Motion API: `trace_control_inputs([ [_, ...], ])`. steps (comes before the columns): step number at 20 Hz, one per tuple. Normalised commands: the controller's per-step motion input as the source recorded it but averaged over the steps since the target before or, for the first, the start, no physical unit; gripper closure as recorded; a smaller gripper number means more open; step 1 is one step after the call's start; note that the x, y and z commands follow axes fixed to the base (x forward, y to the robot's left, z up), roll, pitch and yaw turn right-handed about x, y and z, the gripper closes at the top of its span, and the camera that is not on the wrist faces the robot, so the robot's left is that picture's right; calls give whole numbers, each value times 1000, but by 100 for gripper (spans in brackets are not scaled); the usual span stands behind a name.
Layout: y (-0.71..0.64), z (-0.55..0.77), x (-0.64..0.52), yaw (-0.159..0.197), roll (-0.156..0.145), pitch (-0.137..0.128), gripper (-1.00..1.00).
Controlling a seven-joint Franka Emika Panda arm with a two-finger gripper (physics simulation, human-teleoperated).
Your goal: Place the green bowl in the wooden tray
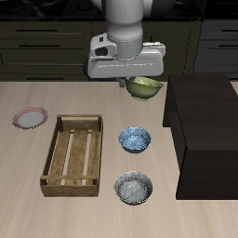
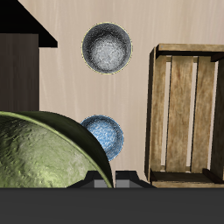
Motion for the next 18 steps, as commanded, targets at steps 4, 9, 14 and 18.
trace_control_inputs([
  [4, -675, -8, 47, -9, -79, -24, 100],
  [9, -734, -92, 50, 31, -22, -5, 100],
  [14, -757, -138, 57, 8, 7, 14, 100],
  [18, -754, -28, 67, -74, 43, 18, 100],
])
